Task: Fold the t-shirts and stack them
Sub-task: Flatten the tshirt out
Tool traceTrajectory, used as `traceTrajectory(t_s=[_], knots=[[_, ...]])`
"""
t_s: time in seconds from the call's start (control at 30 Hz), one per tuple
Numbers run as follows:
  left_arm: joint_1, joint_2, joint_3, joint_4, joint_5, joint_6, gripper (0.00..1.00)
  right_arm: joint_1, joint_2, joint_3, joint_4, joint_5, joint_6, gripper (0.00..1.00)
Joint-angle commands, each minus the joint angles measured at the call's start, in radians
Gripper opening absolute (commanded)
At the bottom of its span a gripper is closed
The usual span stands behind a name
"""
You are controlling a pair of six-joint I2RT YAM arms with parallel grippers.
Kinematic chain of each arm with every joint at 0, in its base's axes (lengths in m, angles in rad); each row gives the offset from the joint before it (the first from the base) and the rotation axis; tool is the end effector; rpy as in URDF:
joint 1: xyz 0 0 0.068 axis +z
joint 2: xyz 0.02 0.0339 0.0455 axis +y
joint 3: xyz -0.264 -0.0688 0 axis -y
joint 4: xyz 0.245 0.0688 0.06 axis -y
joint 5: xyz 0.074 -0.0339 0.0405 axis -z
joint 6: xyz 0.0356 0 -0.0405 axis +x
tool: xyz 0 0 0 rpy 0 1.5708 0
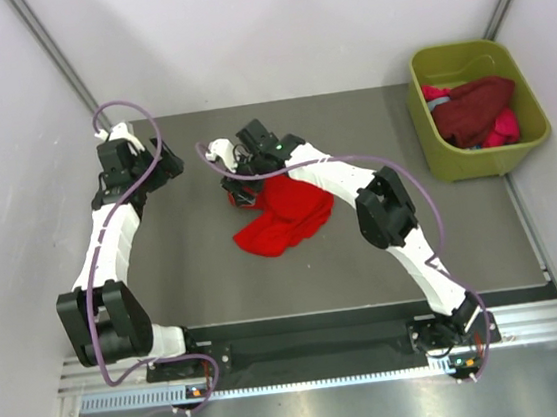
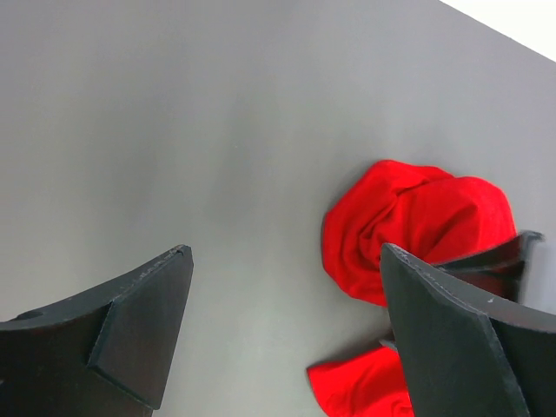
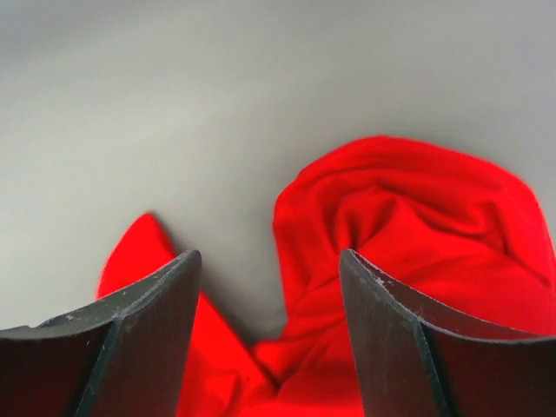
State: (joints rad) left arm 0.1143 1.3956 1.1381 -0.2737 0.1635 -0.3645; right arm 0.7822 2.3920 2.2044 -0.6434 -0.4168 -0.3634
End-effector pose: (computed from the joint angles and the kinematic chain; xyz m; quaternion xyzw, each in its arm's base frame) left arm 0.3188 0.0308 0.3138 -0.1657 0.8500 -0.1321 0.4823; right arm 0.3707 0.3887 0.2279 -0.5573 0.7261 0.2622 0.3059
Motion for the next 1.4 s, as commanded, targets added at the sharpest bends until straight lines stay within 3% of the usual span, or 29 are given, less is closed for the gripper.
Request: traceTrajectory(t_s=[0.0, 0.13, 0.2, 0.23, 0.27, 0.37, 0.4, 0.6, 0.83, 1.1, 1.2, 1.37], knots=[[0.01, -0.03, -0.009, 0.022, 0.001, 0.007, 0.93, 0.012, 0.07, 0.054, 0.039, 0.015, -0.003, 0.65], [0.015, -0.032, -0.009, 0.021, 0.002, 0.007, 0.93, 0.022, 0.116, 0.057, 0.05, 0.022, -0.009, 0.64], [0.015, -0.035, -0.011, 0.021, 0.002, 0.006, 0.93, 0.023, 0.133, 0.058, 0.064, 0.05, -0.006, 0.58], [0.018, -0.035, -0.014, 0.021, 0.004, 0.006, 0.93, 0.023, 0.139, 0.06, 0.076, 0.056, -0.006, 0.52], [0.018, -0.037, -0.015, 0.021, 0.005, 0.006, 0.93, 0.023, 0.148, 0.063, 0.082, 0.065, -0.006, 0.33], [0.021, -0.043, -0.02, 0.019, 0.007, 0.004, 0.93, 0.023, 0.15, 0.066, 0.102, 0.113, -0.009, 0.02], [0.021, -0.041, -0.021, 0.019, 0.008, 0.004, 0.93, 0.022, 0.145, 0.066, 0.108, 0.137, -0.008, 0.0], [0.024, -0.041, -0.031, 0.028, 0.013, -0.004, 0.93, 0.011, 0.075, 0.095, 0.125, 0.165, -0.003, 0.0], [0.024, -0.026, -0.046, 0.042, 0.002, -0.024, 0.93, 0.008, -0.176, 0.225, 0.264, 0.131, 0.081, 0.0], [0.024, 0.039, -0.017, 0.065, 0.076, -0.071, 0.91, -0.052, -0.375, 0.31, 0.393, 0.303, 0.083, 0.0], [0.022, 0.068, -0.005, 0.071, 0.096, -0.082, 0.91, -0.138, -0.468, 0.223, 0.383, 0.357, 0.026, 0.0], [0.018, 0.094, 0.009, 0.076, 0.123, -0.093, 0.9, -0.337, -0.603, -0.104, 0.3, 0.397, 0.018, 0.0]])
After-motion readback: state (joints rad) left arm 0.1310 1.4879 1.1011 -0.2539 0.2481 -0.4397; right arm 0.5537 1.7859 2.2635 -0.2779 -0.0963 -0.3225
